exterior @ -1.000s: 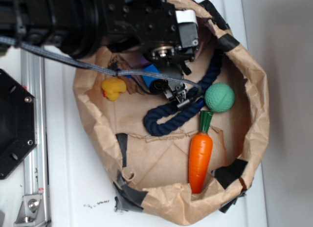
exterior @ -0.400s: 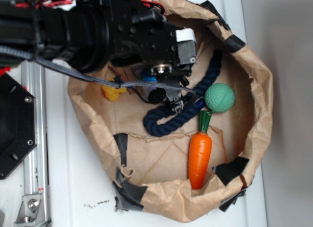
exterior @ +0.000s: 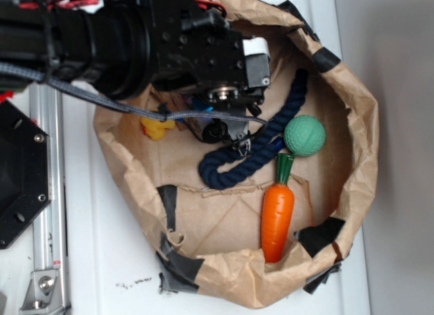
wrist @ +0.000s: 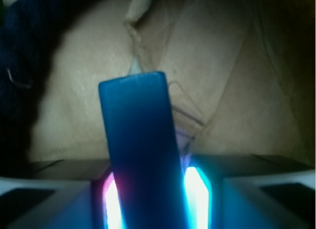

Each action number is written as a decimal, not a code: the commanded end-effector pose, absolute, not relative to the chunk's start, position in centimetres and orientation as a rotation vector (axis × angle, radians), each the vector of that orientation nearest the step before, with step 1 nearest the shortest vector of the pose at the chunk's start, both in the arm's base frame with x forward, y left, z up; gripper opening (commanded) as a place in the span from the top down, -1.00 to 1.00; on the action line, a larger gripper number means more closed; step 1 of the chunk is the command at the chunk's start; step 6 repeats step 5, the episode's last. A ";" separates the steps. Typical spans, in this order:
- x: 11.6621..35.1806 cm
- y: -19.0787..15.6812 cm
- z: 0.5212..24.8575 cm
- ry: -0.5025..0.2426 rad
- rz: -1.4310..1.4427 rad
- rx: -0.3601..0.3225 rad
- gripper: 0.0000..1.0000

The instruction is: Grab the blue block.

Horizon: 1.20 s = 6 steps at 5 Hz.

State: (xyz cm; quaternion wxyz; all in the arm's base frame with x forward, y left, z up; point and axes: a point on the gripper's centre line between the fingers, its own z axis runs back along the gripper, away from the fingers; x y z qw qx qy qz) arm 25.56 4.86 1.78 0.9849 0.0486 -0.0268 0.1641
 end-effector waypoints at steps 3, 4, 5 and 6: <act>27.9 1.3 16.8 -0.135 -0.087 0.036 1.00; 27.0 -0.4 15.8 -0.093 -0.201 0.002 1.00; 26.6 -0.8 15.6 -0.105 -0.200 0.034 1.00; 26.6 -0.8 15.6 -0.105 -0.200 0.034 1.00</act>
